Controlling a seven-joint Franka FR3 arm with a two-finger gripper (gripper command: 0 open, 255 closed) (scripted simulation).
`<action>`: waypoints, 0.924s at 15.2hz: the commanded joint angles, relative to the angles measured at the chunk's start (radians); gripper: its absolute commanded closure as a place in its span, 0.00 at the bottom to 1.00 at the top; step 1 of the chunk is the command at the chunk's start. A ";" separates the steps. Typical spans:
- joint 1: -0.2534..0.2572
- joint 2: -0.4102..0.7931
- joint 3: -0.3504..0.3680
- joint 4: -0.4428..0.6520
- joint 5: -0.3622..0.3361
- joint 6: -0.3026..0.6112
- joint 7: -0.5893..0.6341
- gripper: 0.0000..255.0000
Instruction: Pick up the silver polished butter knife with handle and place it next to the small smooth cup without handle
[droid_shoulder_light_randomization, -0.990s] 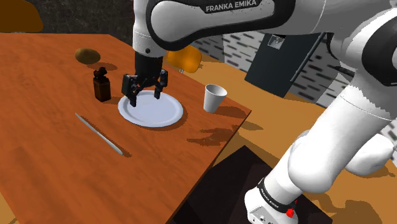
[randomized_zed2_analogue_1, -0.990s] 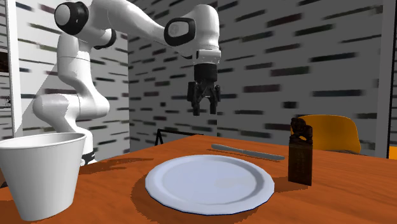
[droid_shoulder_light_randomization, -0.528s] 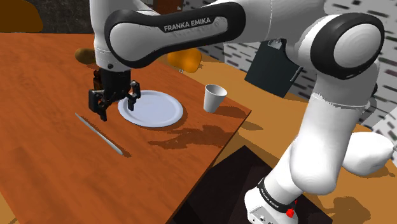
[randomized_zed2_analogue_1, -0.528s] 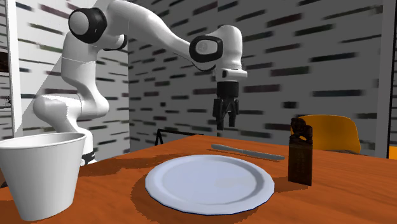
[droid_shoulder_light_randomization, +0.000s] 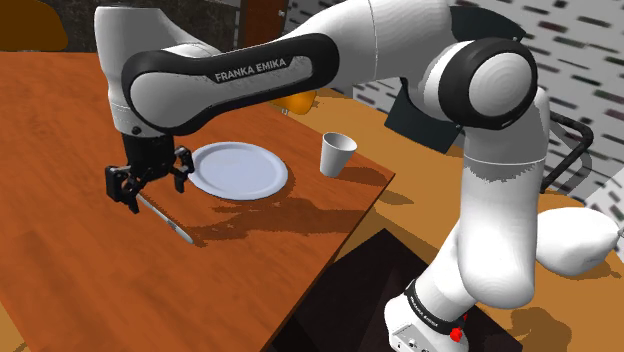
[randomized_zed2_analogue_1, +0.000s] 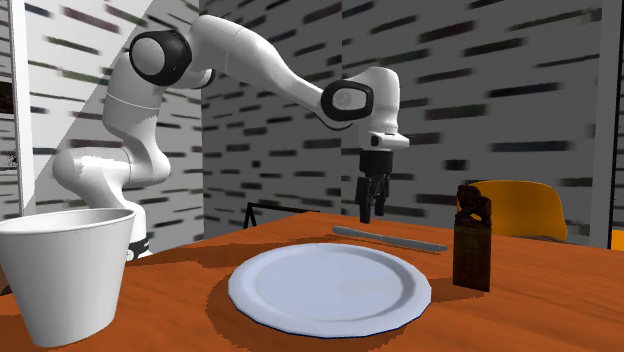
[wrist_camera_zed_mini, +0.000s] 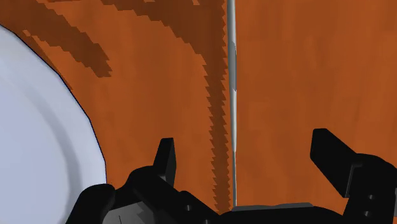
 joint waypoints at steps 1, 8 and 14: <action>0.002 0.010 -0.003 -0.015 -0.006 0.024 0.004 0.00; 0.003 0.022 -0.007 -0.033 -0.013 0.053 0.008 0.00; 0.003 0.022 -0.007 -0.033 -0.013 0.053 0.008 1.00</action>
